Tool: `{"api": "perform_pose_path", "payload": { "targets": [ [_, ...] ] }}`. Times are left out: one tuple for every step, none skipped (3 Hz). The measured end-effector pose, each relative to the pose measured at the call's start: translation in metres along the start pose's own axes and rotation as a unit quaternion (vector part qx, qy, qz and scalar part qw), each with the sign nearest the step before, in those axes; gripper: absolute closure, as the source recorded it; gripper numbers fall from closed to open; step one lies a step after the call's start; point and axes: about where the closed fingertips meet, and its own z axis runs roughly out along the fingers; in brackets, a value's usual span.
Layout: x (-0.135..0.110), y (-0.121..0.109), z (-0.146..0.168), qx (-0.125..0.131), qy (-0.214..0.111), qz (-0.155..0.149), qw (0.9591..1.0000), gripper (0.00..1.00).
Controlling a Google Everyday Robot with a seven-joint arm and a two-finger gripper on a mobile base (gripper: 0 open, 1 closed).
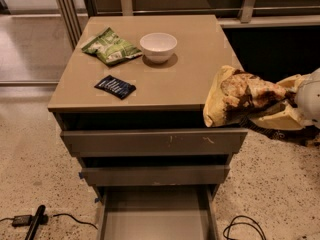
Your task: Place brown chip bag into bottom drawer
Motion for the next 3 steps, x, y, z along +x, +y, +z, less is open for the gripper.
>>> {"api": "perform_pose_path", "payload": {
  "targets": [
    [0.0,0.0,0.0,0.0,0.0,0.0,1.0,1.0],
    [-0.005,0.02,0.022,-0.031,-0.016,-0.011,0.9993,1.0],
    [-0.01,0.072,0.07,-0.097,-0.039,-0.031,0.994,1.0]
  ]
}}
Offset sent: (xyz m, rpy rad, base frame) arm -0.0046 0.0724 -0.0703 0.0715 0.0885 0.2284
